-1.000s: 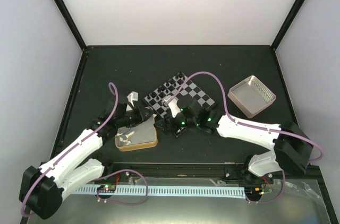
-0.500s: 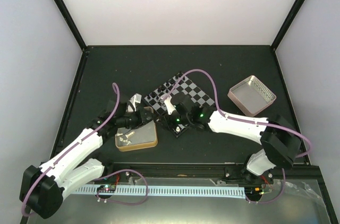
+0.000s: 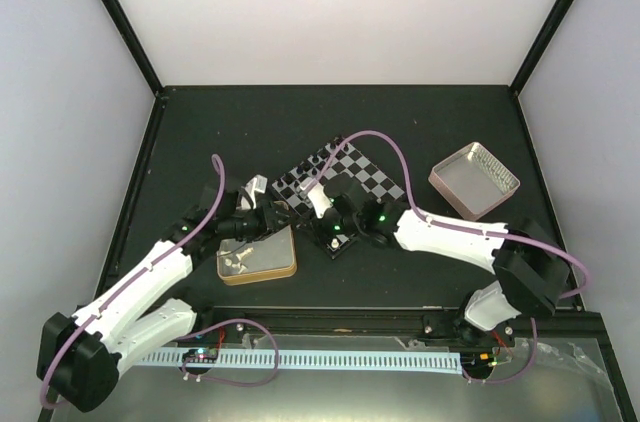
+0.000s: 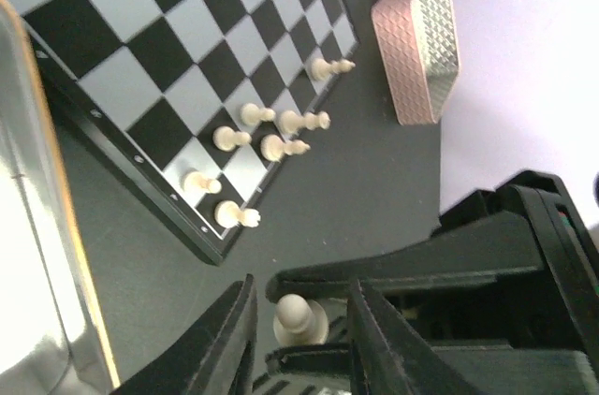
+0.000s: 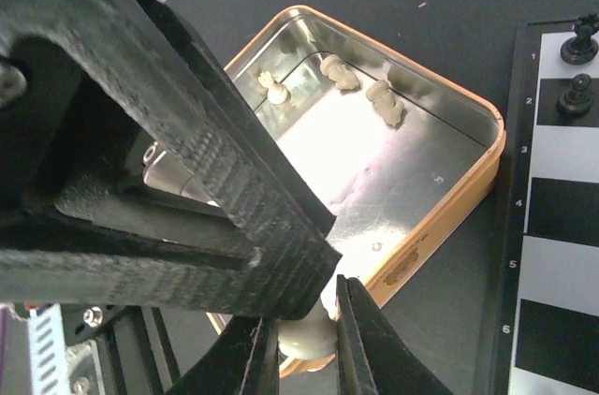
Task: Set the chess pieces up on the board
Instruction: Place the chess piece on the chessboard.
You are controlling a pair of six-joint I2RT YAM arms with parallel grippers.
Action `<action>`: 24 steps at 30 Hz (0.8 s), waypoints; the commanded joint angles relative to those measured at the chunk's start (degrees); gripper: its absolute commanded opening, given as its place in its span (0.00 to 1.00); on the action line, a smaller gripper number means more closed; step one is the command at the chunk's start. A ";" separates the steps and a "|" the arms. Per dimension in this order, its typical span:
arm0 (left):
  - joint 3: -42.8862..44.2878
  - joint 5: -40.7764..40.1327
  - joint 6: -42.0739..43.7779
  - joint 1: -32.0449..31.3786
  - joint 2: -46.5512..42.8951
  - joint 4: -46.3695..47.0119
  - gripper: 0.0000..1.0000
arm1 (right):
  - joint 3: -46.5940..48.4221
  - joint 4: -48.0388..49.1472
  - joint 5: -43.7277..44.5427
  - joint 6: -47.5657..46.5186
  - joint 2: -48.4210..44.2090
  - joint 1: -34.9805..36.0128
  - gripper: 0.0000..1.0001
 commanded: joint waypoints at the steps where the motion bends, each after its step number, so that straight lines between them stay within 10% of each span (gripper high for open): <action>1: 3.17 5.73 0.45 -0.18 -0.79 -1.24 0.31 | -3.24 6.39 -1.09 -6.74 -4.25 -0.74 0.02; 12: 3.74 13.77 0.11 -0.11 1.64 1.32 0.28 | -6.00 8.90 -3.90 -12.87 -7.26 -1.04 0.02; 24: 6.41 14.08 6.26 -0.18 4.10 -3.26 0.02 | -5.56 7.79 -4.60 -12.78 -8.08 -1.03 0.05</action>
